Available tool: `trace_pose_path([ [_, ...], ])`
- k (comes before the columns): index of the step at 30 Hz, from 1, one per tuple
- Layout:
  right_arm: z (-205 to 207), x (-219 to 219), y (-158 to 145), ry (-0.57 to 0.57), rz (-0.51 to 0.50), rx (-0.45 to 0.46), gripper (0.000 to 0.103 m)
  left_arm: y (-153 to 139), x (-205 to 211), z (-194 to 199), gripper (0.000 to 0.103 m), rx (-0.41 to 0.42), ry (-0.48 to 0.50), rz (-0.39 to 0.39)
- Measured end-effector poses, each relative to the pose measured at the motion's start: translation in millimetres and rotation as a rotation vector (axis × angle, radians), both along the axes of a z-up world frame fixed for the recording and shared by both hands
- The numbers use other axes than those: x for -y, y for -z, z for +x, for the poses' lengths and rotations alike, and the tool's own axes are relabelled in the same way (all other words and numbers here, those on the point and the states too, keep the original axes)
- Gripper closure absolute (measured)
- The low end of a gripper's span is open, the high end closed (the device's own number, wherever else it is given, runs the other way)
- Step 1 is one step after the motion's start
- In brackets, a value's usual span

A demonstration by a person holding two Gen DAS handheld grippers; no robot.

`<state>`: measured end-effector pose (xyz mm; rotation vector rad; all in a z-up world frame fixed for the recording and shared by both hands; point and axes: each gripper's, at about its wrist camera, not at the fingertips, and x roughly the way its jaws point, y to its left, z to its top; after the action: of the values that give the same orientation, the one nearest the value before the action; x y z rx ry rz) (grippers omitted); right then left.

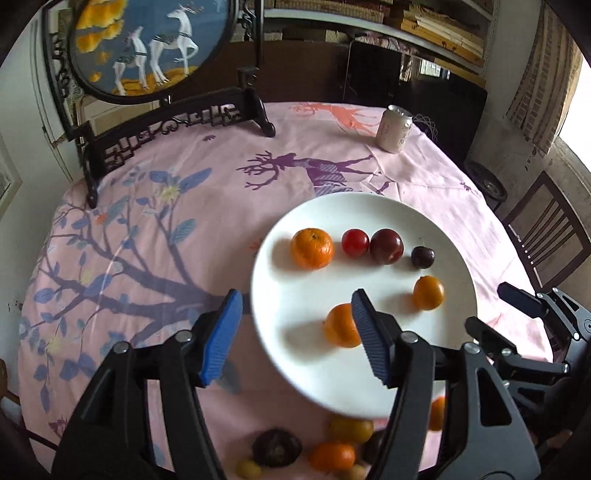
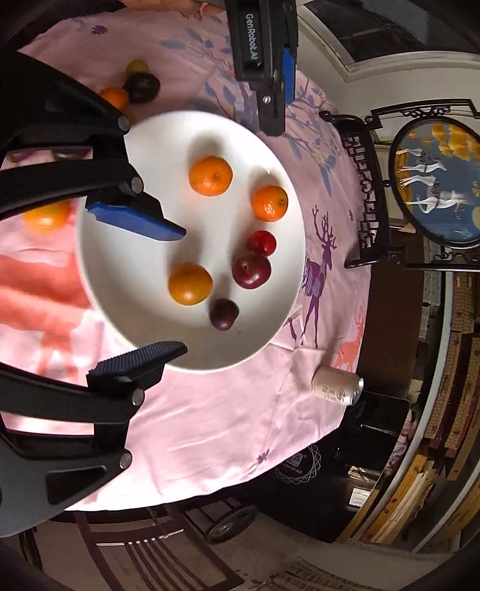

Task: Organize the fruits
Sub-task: 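Set both oranges on the white plate and open both tools, then grasp an orange with the right tool while the left tool grasps a small brown fruit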

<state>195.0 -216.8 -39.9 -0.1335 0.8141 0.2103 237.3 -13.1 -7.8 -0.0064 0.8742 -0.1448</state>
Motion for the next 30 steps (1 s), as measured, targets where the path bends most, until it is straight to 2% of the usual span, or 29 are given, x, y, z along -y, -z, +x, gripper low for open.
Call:
trace_pose_path([
  [2,-38.8,9.8,-4.9,0.032,0.030,0.016,0.017,-1.8,-17.1,-38.7,0.033,0.043,-0.042,0.012],
  [4,-75.7,15.2,-1.7,0.063,0.062,0.041,0.009,4.6,-29.9,-72.1,0.033,0.072,-0.075,0.020],
  [7,-110.8,14.4,10.8,0.097,0.073,0.033,0.009,23.3,-45.4,-101.8,0.033,0.039,-0.099,-0.002],
  [11,-127.7,3.8,17.5,0.078,0.066,0.003,0.009,41.0,-58.8,-118.8,0.033,-0.005,-0.113,0.003],
  [14,-131.7,-7.4,18.4,0.073,0.030,0.004,0.009,43.2,-69.3,-130.1,0.033,-0.006,-0.131,-0.020],
  [19,-141.4,-17.7,22.0,0.041,0.036,-0.010,0.009,44.6,-78.8,-142.5,0.033,-0.002,-0.141,-0.016],
  [23,-125.6,-23.2,30.7,0.022,0.047,-0.015,0.009,45.6,-81.5,-146.8,0.033,-0.005,-0.134,-0.035],
  [24,-117.1,-23.0,35.8,0.023,0.056,-0.031,0.010,45.8,-80.9,-147.7,0.033,-0.004,-0.132,-0.032],
  [25,-108.6,-22.6,40.8,0.028,0.062,-0.048,0.018,46.3,-80.9,-149.2,0.033,-0.003,-0.130,-0.028],
  [26,-100.4,-23.0,46.5,0.029,0.062,-0.065,0.027,46.6,-81.1,-150.8,0.033,-0.002,-0.130,-0.025],
  [27,-92.2,-23.7,52.5,0.026,0.062,-0.090,0.044,47.3,-81.8,-152.8,0.033,-0.003,-0.128,-0.023],
  [28,-85.2,-23.9,57.4,0.021,0.068,-0.112,0.050,47.9,-83.2,-153.9,0.033,-0.004,-0.125,-0.021],
  [30,-73.3,-26.6,65.3,0.012,0.077,-0.136,0.050,49.8,-83.3,-156.8,0.033,-0.008,-0.111,-0.009],
])
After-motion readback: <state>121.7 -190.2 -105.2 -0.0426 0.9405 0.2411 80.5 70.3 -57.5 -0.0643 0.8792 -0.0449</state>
